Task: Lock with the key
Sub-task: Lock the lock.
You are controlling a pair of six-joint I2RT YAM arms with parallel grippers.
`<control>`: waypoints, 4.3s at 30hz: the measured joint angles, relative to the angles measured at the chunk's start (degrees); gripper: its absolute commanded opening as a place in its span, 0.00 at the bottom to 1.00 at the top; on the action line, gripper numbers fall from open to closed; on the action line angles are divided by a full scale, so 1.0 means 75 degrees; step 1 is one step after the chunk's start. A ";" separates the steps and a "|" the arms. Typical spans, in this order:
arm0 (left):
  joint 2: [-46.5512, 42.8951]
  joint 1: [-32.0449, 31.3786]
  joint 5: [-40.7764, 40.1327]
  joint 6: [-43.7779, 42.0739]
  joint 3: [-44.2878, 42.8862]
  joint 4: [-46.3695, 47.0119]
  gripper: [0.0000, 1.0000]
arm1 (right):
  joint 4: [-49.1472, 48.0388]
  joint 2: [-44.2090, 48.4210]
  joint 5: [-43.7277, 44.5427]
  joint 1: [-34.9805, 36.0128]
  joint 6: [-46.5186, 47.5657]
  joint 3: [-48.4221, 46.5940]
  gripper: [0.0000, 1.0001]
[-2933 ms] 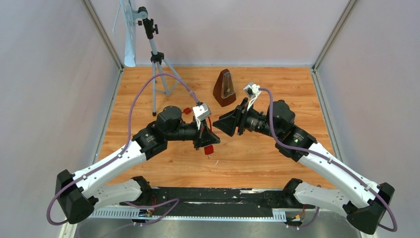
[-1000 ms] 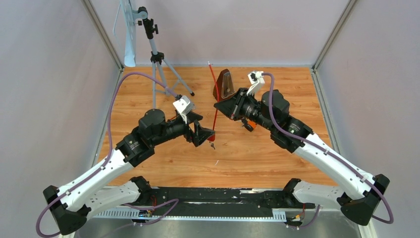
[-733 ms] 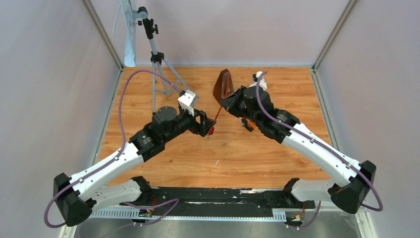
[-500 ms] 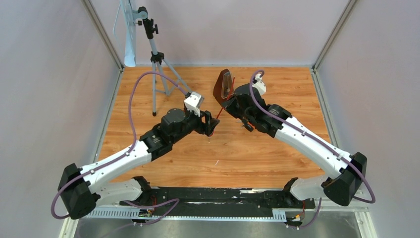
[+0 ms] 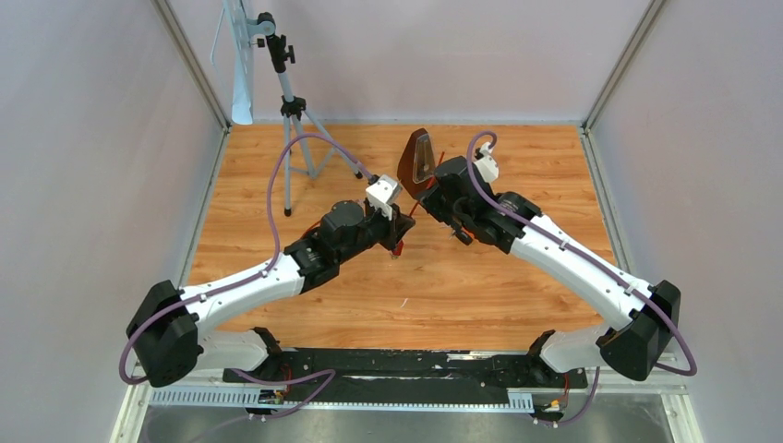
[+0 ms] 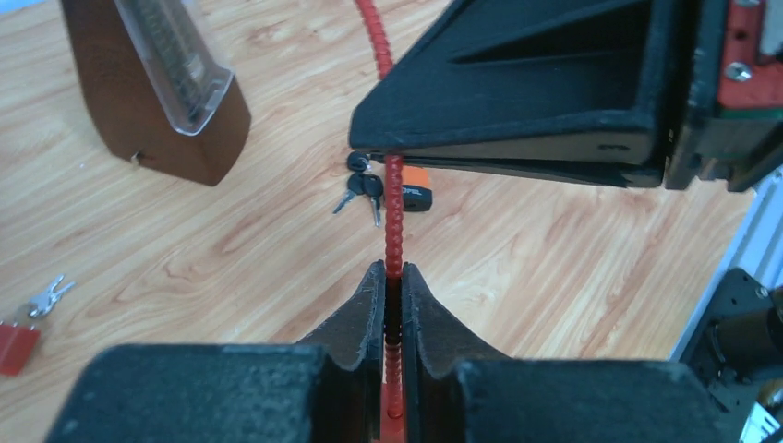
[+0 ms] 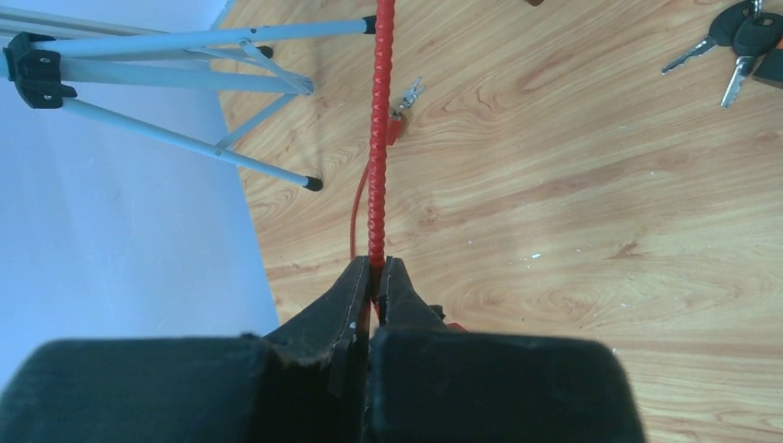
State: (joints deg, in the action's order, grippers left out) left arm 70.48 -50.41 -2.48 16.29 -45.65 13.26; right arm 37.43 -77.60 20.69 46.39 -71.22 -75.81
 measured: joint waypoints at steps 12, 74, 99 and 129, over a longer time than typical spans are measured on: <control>0.0169 0.0017 0.1425 -0.0516 -0.0006 -0.0044 0.00 | 0.0140 0.0134 -0.0807 -0.0224 -0.0131 0.0108 0.78; -0.0950 0.0020 0.1480 -0.0356 -0.1008 -0.2716 0.52 | -0.3241 0.2194 -0.2407 -0.0714 0.2151 0.1614 0.00; -0.0944 0.0020 0.1524 -0.0318 -0.0787 -0.2448 0.26 | -0.3235 0.2142 -0.2436 -0.0726 0.1830 0.1614 0.00; -0.2130 0.0020 0.0487 -0.0997 -0.1734 -0.5852 0.00 | -0.2754 0.4392 -0.2495 -0.1061 0.5700 0.2716 0.59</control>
State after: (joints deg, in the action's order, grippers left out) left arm 54.50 -50.26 1.17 8.82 -58.65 -30.63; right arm 16.78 -44.66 1.98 38.44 -28.47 -55.44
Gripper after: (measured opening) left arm 0.255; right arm 0.598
